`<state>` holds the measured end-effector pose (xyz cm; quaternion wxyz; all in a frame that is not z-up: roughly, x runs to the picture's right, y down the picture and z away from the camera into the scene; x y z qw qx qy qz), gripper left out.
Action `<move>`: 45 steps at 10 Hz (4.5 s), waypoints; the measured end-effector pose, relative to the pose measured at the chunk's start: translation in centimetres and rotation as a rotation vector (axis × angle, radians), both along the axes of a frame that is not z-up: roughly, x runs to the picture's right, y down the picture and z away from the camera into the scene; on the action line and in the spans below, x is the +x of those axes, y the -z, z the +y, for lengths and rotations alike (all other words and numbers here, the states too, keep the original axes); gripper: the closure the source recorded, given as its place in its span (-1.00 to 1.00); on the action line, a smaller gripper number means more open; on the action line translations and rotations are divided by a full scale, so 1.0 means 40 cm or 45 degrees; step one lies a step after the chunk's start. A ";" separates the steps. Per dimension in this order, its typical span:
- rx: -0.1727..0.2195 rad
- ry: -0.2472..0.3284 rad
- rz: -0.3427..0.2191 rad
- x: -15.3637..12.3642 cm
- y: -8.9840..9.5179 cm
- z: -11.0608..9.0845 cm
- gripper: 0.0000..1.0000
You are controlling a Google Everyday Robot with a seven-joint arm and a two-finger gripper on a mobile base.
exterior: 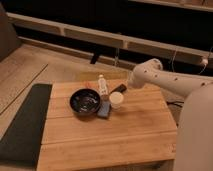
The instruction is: Push the eraser across the table
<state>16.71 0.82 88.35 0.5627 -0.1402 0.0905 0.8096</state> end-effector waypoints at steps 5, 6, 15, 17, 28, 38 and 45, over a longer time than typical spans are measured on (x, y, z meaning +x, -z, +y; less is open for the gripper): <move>-0.151 -0.013 0.035 0.000 -0.095 0.057 1.00; -0.159 0.011 0.038 0.007 -0.114 0.045 1.00; -0.288 0.072 -0.089 -0.075 -0.255 0.004 1.00; -0.355 0.067 -0.092 -0.073 -0.273 0.026 1.00; 0.532 0.045 -0.099 -0.034 -0.167 -0.447 1.00; 0.407 0.205 -0.202 -0.188 -0.157 -0.323 1.00; 0.255 0.307 -0.259 -0.291 -0.193 -0.202 1.00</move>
